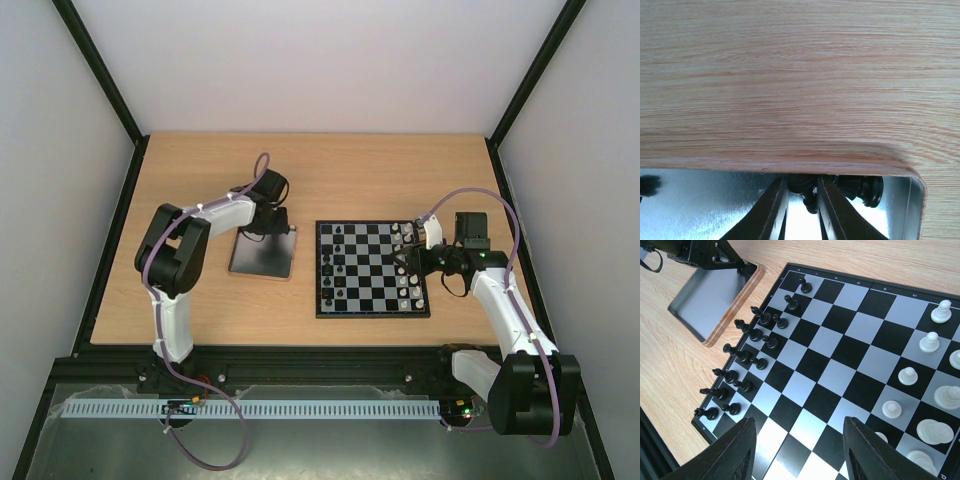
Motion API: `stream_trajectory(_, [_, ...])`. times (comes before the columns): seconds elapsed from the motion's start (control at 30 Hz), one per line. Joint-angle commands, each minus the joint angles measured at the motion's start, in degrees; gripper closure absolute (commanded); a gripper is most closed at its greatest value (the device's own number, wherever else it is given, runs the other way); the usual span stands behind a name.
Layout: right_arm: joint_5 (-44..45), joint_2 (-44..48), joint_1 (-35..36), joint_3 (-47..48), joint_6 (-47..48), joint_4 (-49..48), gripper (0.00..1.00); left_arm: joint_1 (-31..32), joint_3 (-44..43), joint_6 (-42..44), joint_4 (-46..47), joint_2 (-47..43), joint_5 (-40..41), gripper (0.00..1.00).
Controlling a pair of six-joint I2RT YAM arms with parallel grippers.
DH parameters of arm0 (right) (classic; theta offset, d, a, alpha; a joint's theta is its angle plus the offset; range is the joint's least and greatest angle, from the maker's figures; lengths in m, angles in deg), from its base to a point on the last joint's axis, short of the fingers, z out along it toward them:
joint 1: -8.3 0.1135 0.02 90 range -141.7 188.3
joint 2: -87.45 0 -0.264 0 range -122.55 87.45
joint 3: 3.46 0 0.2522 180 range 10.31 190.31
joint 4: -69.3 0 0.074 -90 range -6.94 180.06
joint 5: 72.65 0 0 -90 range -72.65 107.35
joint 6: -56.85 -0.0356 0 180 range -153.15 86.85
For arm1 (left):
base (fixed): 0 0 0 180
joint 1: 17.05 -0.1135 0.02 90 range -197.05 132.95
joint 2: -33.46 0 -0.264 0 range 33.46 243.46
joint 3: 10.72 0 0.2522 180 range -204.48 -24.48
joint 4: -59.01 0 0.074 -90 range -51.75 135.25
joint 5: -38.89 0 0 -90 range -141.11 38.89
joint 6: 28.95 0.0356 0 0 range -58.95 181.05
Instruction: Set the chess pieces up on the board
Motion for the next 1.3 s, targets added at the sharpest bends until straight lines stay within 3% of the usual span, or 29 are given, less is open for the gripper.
stream_trajectory(0.0, [-1.0,0.9,0.2,-0.5,0.9,0.9,0.51,1.2,0.2,0.3,-3.5,1.1,2.9,0.81])
stream_trajectory(0.27, [-1.2,0.9,0.2,-0.5,0.9,1.0,0.51,2.1,3.2,0.3,-2.8,-0.4,4.7,0.77])
stream_trajectory(0.6, [-1.1,0.9,0.2,-0.5,0.9,0.9,0.51,2.1,3.6,1.0,-2.3,-0.6,3.1,0.9])
stream_trajectory(0.77, [-1.7,1.8,0.2,0.3,1.0,2.2,0.52,2.2,3.8,2.5,-4.9,-5.3,0.2,0.92])
stream_trajectory(0.87, [-5.6,2.9,0.3,2.6,4.5,6.1,0.52,2.3,5.5,4.8,-6.9,-10.5,-4.5,0.92])
stream_trajectory(1.07, [-10.5,0.8,1.5,9.6,20.4,14.9,0.48,2.3,8.6,9.3,-11.7,-19.1,-17.3,0.93])
stream_trajectory(1.27, [-5.3,-3.7,9.1,17.6,30.8,17.5,0.45,2.5,8.9,12.5,-14.9,-23.7,-34.4,0.91])
